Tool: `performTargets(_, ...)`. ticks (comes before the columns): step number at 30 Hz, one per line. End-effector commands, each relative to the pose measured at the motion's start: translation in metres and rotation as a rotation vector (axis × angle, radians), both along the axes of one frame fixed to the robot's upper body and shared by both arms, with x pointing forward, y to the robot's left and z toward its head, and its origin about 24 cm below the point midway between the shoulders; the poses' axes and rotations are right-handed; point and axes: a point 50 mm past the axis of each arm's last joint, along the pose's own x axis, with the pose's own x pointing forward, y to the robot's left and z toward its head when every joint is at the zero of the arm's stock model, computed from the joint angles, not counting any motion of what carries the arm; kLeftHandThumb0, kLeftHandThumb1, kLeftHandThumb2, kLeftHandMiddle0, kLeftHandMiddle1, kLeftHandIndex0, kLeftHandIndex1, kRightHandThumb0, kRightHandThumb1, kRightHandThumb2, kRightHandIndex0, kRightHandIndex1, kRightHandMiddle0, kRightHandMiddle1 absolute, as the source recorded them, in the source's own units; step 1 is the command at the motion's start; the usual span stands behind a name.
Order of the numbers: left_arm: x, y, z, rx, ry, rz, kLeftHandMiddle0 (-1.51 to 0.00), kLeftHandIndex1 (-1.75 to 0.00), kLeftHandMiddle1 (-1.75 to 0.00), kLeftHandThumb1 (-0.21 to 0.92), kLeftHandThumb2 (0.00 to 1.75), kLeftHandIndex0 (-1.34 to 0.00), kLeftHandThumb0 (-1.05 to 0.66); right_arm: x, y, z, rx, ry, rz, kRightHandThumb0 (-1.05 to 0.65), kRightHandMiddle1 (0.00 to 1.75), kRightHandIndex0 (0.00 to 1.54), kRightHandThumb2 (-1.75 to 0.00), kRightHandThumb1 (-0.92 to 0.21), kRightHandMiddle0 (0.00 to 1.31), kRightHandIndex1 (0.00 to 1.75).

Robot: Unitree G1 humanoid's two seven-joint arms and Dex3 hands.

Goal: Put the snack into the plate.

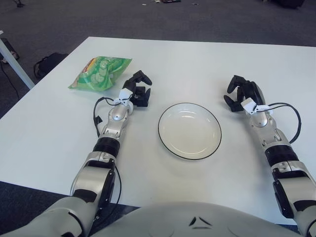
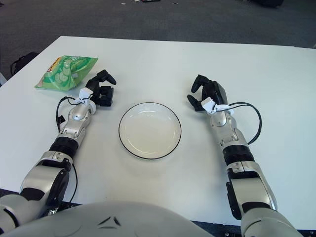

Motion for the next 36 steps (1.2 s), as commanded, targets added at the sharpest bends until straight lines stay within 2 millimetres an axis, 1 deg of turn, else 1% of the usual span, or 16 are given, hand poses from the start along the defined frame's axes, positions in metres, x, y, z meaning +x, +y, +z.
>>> performTargets(1,-0.027,0.008,-0.049,0.032,0.174,0.018,-1.26,-1.75,-1.75,0.34,1.29,-0.60,-0.47,-0.019,-0.005,-0.042,-0.039,0.194,-0.029,-0.52,1.75,1.19,-1.41,-0.24,0.68,1.75)
performTargets(10,-0.026,0.009,-0.049,0.028,0.177,0.024,-1.26,-1.75,-1.75,0.34,1.28,-0.59,-0.47,-0.019,-0.005,-0.042,-0.044,0.199,-0.027,-0.52,1.75,1.19,-1.41,-0.24,0.68,1.75)
performTargets(24,-0.027,0.018,-0.050,0.045,0.167,0.031,-1.26,-1.75,-1.75,0.35,1.28,-0.59,-0.47,-0.017,0.004,-0.044,-0.051,0.196,-0.016,-0.52,1.75,1.19,-1.41,-0.23,0.68,1.75)
performTargets(30,-0.030,0.023,-0.042,0.188,0.061,0.052,-1.25,-1.75,-1.75,0.34,1.29,-0.59,-0.47,-0.016,0.008,-0.044,-0.065,0.190,-0.009,-0.52,1.75,1.21,-1.42,-0.23,0.69,1.75)
performTargets(34,-0.034,0.027,-0.026,0.391,-0.124,0.091,-1.24,-1.75,-1.75,0.32,1.31,-0.61,-0.48,-0.016,0.011,-0.044,-0.093,0.191,-0.003,-0.53,1.75,1.24,-1.44,-0.21,0.70,1.75)
performTargets(36,-0.035,0.029,-0.022,0.443,-0.178,0.101,-1.24,-1.75,-1.75,0.31,1.32,-0.62,-0.48,-0.016,0.013,-0.044,-0.100,0.193,0.000,-0.53,1.75,1.25,-1.45,-0.20,0.71,1.75)
